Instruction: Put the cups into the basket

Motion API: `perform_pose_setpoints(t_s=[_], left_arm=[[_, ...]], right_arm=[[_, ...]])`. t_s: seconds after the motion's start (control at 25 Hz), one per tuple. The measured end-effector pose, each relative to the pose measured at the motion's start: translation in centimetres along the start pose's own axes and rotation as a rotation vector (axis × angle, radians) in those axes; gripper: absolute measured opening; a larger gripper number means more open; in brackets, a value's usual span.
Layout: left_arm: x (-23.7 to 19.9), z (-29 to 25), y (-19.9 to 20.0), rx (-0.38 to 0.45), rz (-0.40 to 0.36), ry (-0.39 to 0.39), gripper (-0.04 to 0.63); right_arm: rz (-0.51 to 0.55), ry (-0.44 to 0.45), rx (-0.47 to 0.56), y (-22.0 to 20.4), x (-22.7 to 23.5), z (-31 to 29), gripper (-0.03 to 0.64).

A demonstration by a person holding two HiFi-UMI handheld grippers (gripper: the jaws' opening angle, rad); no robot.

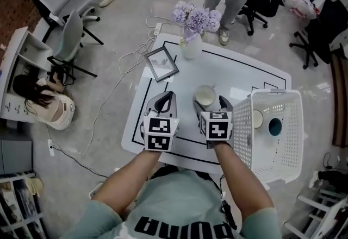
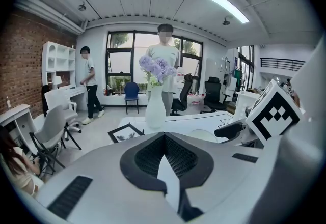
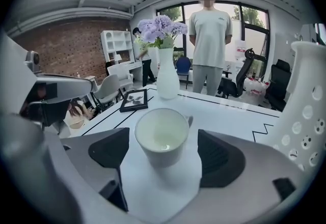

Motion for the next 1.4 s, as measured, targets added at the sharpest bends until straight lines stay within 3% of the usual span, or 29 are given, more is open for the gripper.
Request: perform_pose_setpoints(t_s=[0.68,1.4], left_arm=[[-0.6,-1.0,-0.7,-0.025,-0.002,-0.005,0.006],[-0.2,-0.5,-0.6,-0.027,-0.007,-0.011,0.006]], right_arm=[[0.123,0.018,-0.042,0.4,-0.9,-3.0,0.400],[0.109,0.039,0.006,1.8,-1.3,-0.4,0.400]])
Point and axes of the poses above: the fingertips, and each gripper's own axes: z backward along the fingers, x to its right, y out of its top, the point moved 3 cm from there along z, backward along the fingers, and after that the axes turned 9 degrees about -y, right-handed, at the moved point
